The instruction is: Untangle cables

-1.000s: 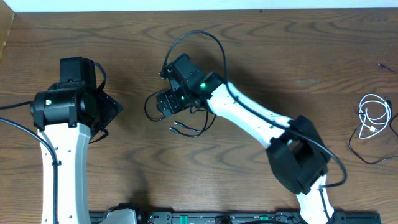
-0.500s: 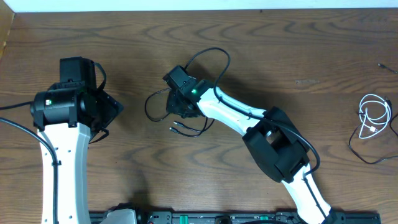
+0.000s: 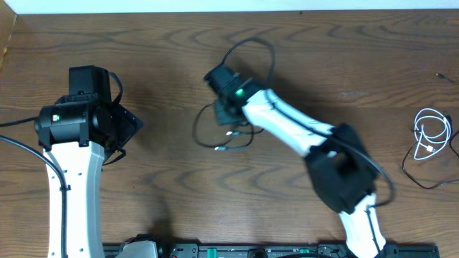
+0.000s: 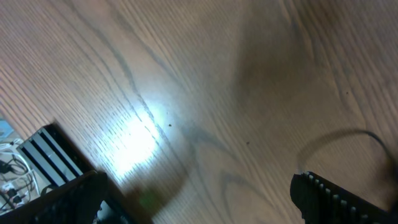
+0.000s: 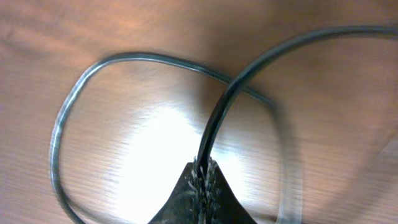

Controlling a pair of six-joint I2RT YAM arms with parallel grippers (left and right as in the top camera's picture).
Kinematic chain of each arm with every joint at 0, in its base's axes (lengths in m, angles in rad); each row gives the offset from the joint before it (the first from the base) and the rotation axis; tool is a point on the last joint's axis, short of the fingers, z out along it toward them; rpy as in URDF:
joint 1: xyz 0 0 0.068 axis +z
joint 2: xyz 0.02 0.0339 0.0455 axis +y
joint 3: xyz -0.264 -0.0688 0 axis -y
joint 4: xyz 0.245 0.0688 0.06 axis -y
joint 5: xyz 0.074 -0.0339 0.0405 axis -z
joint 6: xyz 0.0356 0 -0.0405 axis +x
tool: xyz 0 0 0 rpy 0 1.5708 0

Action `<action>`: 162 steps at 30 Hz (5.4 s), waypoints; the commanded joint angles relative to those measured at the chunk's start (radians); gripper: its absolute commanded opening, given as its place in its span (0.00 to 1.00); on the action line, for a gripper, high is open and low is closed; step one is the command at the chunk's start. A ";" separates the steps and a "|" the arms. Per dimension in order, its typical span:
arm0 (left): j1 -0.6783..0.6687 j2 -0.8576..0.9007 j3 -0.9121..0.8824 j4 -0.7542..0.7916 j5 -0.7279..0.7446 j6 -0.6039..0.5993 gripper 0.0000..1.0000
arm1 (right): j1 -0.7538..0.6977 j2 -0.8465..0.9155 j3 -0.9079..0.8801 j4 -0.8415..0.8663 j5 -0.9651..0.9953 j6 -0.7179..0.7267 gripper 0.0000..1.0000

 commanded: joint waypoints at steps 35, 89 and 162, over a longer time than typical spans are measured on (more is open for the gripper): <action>0.003 -0.008 -0.003 0.027 -0.002 -0.001 0.98 | -1.190 -0.508 0.004 -0.133 0.095 -0.361 0.25; -0.245 -0.838 -0.546 0.340 0.097 0.327 0.98 | -0.564 -1.268 -0.850 0.031 -0.148 -0.422 0.99; -0.245 -0.951 -0.546 0.338 0.097 0.327 0.98 | -0.565 -2.128 -1.708 1.029 -0.100 -0.504 0.99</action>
